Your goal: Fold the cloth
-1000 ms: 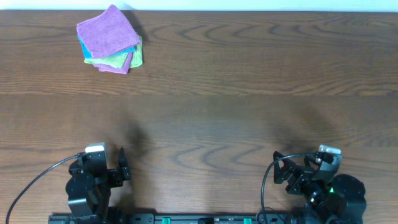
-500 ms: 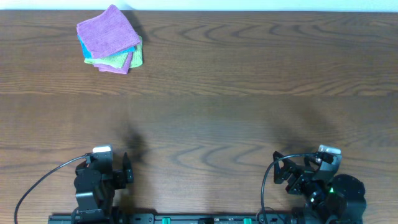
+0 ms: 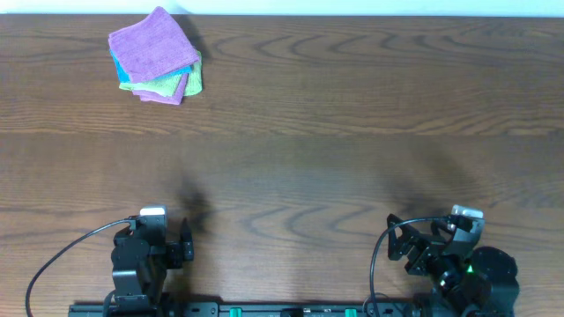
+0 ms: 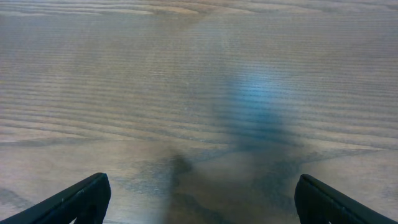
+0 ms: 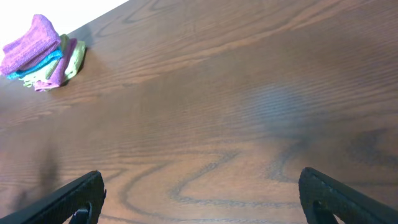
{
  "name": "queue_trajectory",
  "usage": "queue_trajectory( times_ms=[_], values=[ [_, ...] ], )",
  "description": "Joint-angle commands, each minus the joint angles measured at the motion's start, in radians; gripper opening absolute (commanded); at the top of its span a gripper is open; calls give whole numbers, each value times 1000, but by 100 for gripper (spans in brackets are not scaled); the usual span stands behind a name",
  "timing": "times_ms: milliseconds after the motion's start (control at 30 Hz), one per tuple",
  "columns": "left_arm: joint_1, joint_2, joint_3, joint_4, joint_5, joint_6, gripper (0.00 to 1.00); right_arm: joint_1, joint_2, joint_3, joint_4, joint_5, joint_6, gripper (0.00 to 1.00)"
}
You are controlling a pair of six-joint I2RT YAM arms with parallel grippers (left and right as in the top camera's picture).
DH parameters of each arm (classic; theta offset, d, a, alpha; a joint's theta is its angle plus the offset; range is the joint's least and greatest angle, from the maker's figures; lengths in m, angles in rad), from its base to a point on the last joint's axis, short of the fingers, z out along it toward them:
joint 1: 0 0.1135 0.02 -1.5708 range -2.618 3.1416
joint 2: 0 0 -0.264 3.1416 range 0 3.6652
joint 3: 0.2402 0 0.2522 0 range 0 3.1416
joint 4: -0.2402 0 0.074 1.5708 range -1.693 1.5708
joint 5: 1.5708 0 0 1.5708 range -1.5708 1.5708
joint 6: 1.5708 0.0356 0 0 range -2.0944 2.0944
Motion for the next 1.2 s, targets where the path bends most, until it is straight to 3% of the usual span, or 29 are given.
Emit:
queue_trajectory(
  times_ms=[0,800,967,1167],
  values=[
    [-6,-8,-14,-14,-10,-4,96,-8,-7,-3,2,2,13,99],
    [-6,-8,-14,-14,-10,-4,95,-8,-7,-3,2,6,11,99],
    [-6,-8,-14,-14,-10,-4,95,-8,-7,-12,7,158,-13,99],
    [-6,-8,-14,-14,-10,-4,95,-8,-37,-119,122,181,-185,99]
  ],
)
